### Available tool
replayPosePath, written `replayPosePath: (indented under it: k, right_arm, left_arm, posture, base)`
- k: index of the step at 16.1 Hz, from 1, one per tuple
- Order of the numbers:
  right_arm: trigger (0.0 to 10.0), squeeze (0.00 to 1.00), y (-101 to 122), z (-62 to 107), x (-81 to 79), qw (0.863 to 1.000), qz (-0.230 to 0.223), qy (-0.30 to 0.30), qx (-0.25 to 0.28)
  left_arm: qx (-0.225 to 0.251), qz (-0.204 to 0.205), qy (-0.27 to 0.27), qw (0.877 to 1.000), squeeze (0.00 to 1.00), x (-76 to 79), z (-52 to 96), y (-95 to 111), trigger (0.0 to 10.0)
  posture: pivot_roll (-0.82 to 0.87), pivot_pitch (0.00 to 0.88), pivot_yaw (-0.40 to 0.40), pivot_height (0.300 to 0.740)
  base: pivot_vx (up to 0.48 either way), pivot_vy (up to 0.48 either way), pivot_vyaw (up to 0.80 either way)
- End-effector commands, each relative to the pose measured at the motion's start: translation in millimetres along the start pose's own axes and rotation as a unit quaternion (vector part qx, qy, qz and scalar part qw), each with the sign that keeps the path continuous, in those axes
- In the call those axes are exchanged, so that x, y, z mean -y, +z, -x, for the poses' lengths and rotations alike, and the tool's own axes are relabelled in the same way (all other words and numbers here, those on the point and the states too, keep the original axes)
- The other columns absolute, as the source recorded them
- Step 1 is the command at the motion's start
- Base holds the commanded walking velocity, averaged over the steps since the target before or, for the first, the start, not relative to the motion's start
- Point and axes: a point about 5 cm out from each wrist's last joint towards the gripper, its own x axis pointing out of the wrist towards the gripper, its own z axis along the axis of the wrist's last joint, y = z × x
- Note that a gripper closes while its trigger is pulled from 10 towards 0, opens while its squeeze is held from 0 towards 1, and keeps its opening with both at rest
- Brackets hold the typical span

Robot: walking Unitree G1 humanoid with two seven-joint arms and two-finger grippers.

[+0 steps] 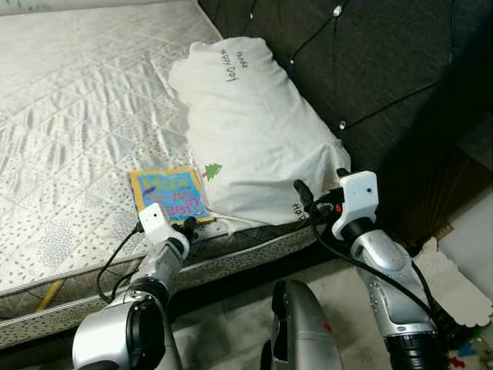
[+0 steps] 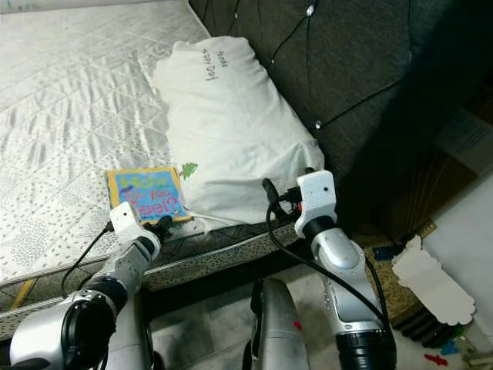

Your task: Clean up the room

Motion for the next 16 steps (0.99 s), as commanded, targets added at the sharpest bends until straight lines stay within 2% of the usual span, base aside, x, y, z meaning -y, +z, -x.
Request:
replayPosePath:
  k: [1, 3, 6, 10, 14, 16]
  right_arm:
    - [10.0, 0.0, 1, 0.5, 2.8, 1.0, 0.006, -0.005, 0.003]
    - [10.0, 0.0, 1, 1.0, 3.4, 1.0, 0.01, -0.006, 0.006]
    - [10.0, 0.0, 1, -0.6, 3.0, 1.0, 0.013, -0.007, 0.009]
    - [10.0, 0.0, 1, -5.3, -0.3, 1.0, 0.013, -0.002, 0.011]
    - [10.0, 0.0, 0, -5.4, 0.6, 1.0, 0.015, -0.003, 0.01]
    - [10.0, 0.0, -1, -6.4, -0.3, 1.0, 0.015, -0.003, 0.011]
  left_arm:
    - [-0.014, 0.014, 0.018, 1.0, 1.0, -6.5, 0.7, -2, 10.0]
    - [-0.014, 0.031, 0.026, 0.999, 1.0, -9.1, 0.5, 1, 10.0]
    - [0.006, 0.036, 0.038, 0.999, 1.0, -16.9, 0.4, 15, 10.0]
    - [0.0, 0.041, 0.035, 0.999, 1.0, -19.4, 0.6, 18, 10.0]
    - [-0.018, 0.005, 0.019, 1.0, 1.0, -13.0, 0.0, 12, 10.0]
    - [-0.05, -0.064, -0.003, 0.997, 1.0, -3.8, -0.5, 3, 10.0]
  posture:
    - [-0.17, 0.055, -0.056, 0.557]
    - [-0.17, 0.053, -0.054, 0.557]
    - [-0.16, 0.051, -0.058, 0.557]
    - [-0.15, 0.045, -0.062, 0.557]
    - [-0.15, 0.043, -0.058, 0.557]
    - [-0.14, 0.042, -0.054, 0.557]
  base:
    - [0.0, 0.0, 0.0]
    - [0.0, 0.0, 0.0]
    - [0.0, 0.0, 0.0]
    - [0.0, 0.0, 0.0]
    - [0.0, 0.0, 0.0]
    - [0.0, 0.0, 0.0]
